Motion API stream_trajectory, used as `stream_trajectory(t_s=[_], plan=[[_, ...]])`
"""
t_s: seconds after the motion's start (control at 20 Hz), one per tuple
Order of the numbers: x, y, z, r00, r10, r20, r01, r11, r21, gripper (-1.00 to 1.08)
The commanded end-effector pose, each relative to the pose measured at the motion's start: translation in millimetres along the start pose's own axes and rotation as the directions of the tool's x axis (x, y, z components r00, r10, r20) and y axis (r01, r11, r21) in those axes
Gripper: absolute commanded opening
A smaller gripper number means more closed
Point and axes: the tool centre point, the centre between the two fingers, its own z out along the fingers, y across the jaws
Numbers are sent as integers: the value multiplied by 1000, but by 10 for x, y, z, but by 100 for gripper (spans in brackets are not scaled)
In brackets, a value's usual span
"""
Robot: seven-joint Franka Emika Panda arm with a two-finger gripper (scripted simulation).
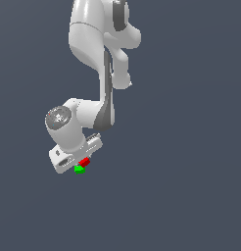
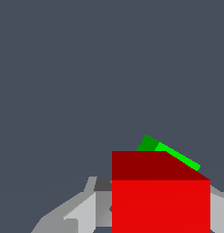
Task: Stack the red cube on top of the green cube.
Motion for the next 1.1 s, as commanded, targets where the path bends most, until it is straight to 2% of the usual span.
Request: stream_trajectory(t_s=[0.0, 0.55, 0.6, 1.05], plan=[[-8, 105, 31, 1000, -1, -1, 1, 1000, -1, -100], [-25, 275, 89, 1000, -1, -1, 1, 1000, 0, -100], [-25, 275, 89, 1000, -1, -1, 1, 1000, 0, 100], [-25, 275, 89, 1000, -1, -1, 1, 1000, 0, 100]])
